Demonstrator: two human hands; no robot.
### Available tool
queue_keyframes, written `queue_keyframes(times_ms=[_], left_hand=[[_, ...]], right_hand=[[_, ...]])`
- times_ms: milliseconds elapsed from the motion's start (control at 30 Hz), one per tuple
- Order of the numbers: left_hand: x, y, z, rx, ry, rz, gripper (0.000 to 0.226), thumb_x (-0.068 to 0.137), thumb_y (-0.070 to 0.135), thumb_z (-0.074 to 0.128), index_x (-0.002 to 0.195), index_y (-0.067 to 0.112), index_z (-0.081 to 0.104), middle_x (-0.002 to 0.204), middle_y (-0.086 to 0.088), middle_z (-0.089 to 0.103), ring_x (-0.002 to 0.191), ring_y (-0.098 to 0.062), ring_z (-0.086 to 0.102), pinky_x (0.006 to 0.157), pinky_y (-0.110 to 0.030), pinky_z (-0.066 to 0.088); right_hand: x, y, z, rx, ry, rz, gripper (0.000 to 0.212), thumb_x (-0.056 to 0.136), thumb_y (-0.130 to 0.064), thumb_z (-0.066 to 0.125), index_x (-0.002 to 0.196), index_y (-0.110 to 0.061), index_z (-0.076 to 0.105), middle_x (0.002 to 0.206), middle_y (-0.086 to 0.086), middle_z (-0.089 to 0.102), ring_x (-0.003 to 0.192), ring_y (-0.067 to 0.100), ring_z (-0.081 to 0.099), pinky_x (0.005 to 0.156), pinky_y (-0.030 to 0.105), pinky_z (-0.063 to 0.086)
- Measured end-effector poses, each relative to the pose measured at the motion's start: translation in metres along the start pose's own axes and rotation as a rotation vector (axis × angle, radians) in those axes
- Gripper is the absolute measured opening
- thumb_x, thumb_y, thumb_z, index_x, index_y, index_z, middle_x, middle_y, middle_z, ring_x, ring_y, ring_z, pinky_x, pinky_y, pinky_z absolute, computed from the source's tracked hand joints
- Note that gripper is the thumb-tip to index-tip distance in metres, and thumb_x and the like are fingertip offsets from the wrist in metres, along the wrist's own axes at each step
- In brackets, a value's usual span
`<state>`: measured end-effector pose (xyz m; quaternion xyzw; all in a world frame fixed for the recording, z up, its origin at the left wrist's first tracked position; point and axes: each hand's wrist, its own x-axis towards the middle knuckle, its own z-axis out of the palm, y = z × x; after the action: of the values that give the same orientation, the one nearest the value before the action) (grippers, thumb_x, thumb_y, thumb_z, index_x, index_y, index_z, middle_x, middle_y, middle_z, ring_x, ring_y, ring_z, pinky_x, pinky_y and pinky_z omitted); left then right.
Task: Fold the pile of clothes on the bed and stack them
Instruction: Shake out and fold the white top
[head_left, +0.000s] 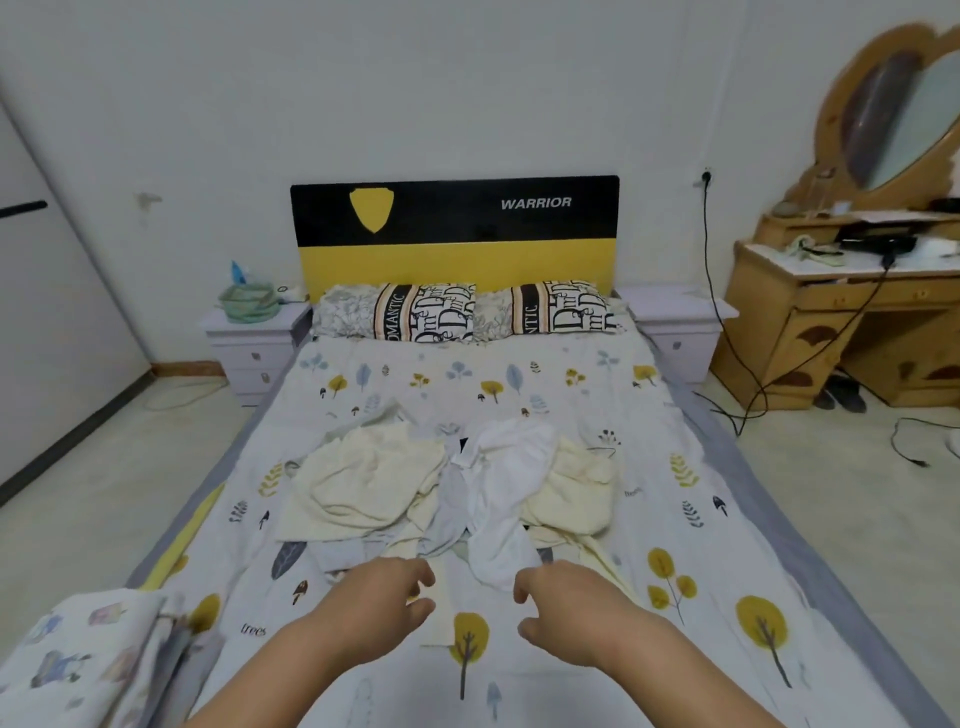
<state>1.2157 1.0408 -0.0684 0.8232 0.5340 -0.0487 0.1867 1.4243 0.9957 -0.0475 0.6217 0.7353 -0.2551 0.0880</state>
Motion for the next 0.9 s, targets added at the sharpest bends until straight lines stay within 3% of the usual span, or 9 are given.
queue_keyframes(times_ms=[333, 667, 800, 900], left_hand=[[0.091, 0.01, 0.032, 0.018, -0.015, -0.038, 0.034, 0.096, 0.036, 0.043, 0.127, 0.024, 0.05, 0.121, 0.005, 0.059, 0.106, -0.013, 0.055, 0.085, -0.023, 0.04], [0.204, -0.028, 0.111, -0.023, -0.096, -0.09, 0.035, 0.097, 0.032, 0.041, 0.129, 0.02, 0.048, 0.126, -0.001, 0.055, 0.114, -0.016, 0.051, 0.09, -0.025, 0.04], [0.246, -0.052, 0.158, -0.077, -0.148, -0.15, 0.038, 0.097, 0.032, 0.041, 0.133, 0.021, 0.043, 0.131, -0.001, 0.049, 0.119, -0.016, 0.048, 0.094, -0.024, 0.037], [0.278, -0.069, 0.192, -0.167, -0.162, -0.186, 0.044, 0.096, 0.028, 0.043, 0.139, 0.019, 0.036, 0.138, -0.003, 0.044, 0.124, -0.017, 0.045, 0.093, -0.02, 0.035]], right_hand=[[0.068, 0.078, 0.014, -0.002, 0.002, 0.089, 0.033, 0.094, -0.017, 0.043, 0.125, -0.01, 0.05, 0.125, 0.009, 0.052, 0.112, 0.025, 0.052, 0.088, 0.032, 0.043], [0.185, 0.13, 0.066, -0.049, 0.045, 0.131, 0.032, 0.094, -0.015, 0.039, 0.125, -0.016, 0.048, 0.124, 0.007, 0.049, 0.113, 0.023, 0.047, 0.083, 0.031, 0.039], [0.241, 0.138, 0.106, -0.05, 0.058, 0.16, 0.036, 0.094, -0.014, 0.038, 0.13, -0.016, 0.038, 0.13, 0.009, 0.041, 0.117, 0.023, 0.04, 0.089, 0.033, 0.036], [0.282, 0.142, 0.138, -0.036, 0.081, 0.152, 0.051, 0.095, -0.023, 0.042, 0.142, -0.018, 0.023, 0.143, 0.009, 0.028, 0.127, 0.025, 0.032, 0.096, 0.036, 0.033]])
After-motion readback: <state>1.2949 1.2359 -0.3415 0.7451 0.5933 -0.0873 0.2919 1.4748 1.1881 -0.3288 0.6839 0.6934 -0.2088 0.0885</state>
